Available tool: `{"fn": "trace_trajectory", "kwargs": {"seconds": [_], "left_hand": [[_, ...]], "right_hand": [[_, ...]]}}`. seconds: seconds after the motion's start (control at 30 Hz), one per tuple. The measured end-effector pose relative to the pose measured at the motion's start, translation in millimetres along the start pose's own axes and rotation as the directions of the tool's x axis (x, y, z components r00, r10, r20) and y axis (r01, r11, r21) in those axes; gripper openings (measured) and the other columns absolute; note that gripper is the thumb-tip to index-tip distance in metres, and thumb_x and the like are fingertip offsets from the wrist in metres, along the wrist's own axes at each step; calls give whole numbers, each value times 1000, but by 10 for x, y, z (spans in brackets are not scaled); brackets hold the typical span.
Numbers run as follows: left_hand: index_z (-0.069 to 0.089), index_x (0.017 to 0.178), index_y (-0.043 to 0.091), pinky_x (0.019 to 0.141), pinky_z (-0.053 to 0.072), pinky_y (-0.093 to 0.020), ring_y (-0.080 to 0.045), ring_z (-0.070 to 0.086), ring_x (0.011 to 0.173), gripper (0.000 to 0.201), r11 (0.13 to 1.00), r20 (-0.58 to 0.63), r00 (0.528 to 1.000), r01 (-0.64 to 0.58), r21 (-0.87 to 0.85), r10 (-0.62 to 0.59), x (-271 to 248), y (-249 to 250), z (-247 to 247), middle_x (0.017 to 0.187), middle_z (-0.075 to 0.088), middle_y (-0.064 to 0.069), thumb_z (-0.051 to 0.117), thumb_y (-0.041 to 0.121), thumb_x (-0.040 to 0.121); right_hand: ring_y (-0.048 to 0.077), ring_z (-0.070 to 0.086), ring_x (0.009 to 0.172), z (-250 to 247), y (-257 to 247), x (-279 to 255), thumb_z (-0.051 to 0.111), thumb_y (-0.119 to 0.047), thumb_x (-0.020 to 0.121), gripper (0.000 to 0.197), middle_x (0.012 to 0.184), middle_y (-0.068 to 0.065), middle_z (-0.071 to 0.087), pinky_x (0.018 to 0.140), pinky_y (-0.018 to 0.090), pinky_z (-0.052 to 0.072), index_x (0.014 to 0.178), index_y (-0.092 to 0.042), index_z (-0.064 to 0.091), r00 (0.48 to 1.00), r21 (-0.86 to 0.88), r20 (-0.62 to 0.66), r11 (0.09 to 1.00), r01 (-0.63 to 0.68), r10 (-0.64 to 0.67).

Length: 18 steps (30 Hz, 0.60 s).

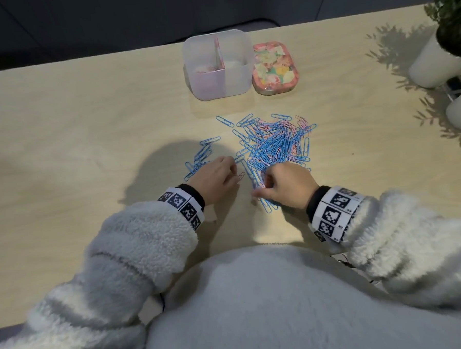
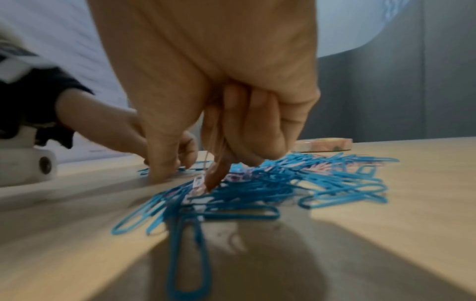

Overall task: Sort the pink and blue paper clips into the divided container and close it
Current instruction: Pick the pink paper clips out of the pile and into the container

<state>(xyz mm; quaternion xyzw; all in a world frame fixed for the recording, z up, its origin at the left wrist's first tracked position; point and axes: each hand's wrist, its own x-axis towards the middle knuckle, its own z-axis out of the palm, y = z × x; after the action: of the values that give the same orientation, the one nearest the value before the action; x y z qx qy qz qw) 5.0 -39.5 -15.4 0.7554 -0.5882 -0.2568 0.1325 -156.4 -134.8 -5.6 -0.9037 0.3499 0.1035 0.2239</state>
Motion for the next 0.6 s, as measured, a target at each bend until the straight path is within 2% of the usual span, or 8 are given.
{"fn": "trace_trajectory", "kwargs": {"seconds": [0.1, 0.2, 0.27, 0.33, 0.4, 0.47, 0.53, 0.6], "left_hand": [[55, 103, 5, 86, 41, -37, -30, 55, 100, 21, 999, 23, 999, 28, 27, -29, 27, 21, 5, 106, 58, -15, 52, 22, 91], [56, 102, 2, 88, 38, -37, -32, 54, 104, 19, 998, 53, 997, 53, 42, -55, 46, 40, -3, 109, 56, -18, 50, 16, 92], [55, 102, 0, 87, 36, -34, -31, 53, 103, 21, 997, 67, 995, 78, 17, -79, 32, 26, -6, 110, 55, -18, 49, 17, 93], [55, 100, -1, 83, 35, -30, -32, 52, 100, 18, 997, 59, 996, 74, -14, -73, 2, -8, 0, 106, 55, -19, 49, 15, 93], [56, 93, 1, 73, 33, -26, -32, 54, 94, 11, 996, 17, 999, 50, -77, -49, -23, -38, -4, 97, 57, -18, 50, 10, 90], [55, 87, 8, 64, 29, -20, -27, 54, 82, 3, 977, 0, 997, 82, -197, -83, -30, -55, -36, 85, 56, -10, 54, 9, 88], [57, 94, 9, 64, 32, -20, -16, 51, 70, 6, 935, 24, 993, 120, -333, -118, -13, -61, -53, 78, 54, -1, 56, 11, 89], [56, 109, 8, 64, 36, -22, -7, 47, 63, 18, 886, 82, 989, 145, -441, -121, 20, -44, -45, 72, 50, 5, 52, 9, 91]], "right_hand": [[29, 61, 79, 104, -102, 77, 67, -37, 74, 29, 79, 8, 66, 62, 28, 36, 62, -19, 49, 1000, 2, 8, 1000, -16, 16], [27, 57, 66, 98, -40, 170, 64, -21, 78, 28, 65, 6, 60, 61, 28, 40, 55, -17, 49, 992, 197, 107, 977, -82, 62], [19, 54, 54, 17, 44, 212, 68, -15, 80, 27, 60, 7, 60, 60, 28, 44, 56, -16, 55, 982, 423, 174, 895, -142, 73], [14, 50, 47, -91, 121, 219, 70, -10, 80, 27, 61, 11, 60, 51, 23, 44, 57, -15, 56, 981, 588, 172, 789, -179, 95], [7, 49, 42, -209, 195, 221, 70, -9, 80, 25, 58, 8, 59, 42, 14, 41, 59, -13, 57, 982, 633, 137, 751, -189, 131], [1, 41, 32, -299, 259, 230, 67, -7, 81, 27, 46, -2, 52, 35, 11, 35, 59, -15, 53, 981, 653, 82, 734, -184, 174], [7, 41, 33, -334, 345, 256, 63, -4, 83, 32, 42, -3, 48, 36, 17, 33, 57, -15, 48, 977, 747, 64, 639, -182, 204], [13, 44, 36, -350, 391, 261, 59, -2, 85, 30, 44, 1, 56, 42, 23, 35, 59, -14, 49, 975, 834, 116, 514, -199, 189]]}}
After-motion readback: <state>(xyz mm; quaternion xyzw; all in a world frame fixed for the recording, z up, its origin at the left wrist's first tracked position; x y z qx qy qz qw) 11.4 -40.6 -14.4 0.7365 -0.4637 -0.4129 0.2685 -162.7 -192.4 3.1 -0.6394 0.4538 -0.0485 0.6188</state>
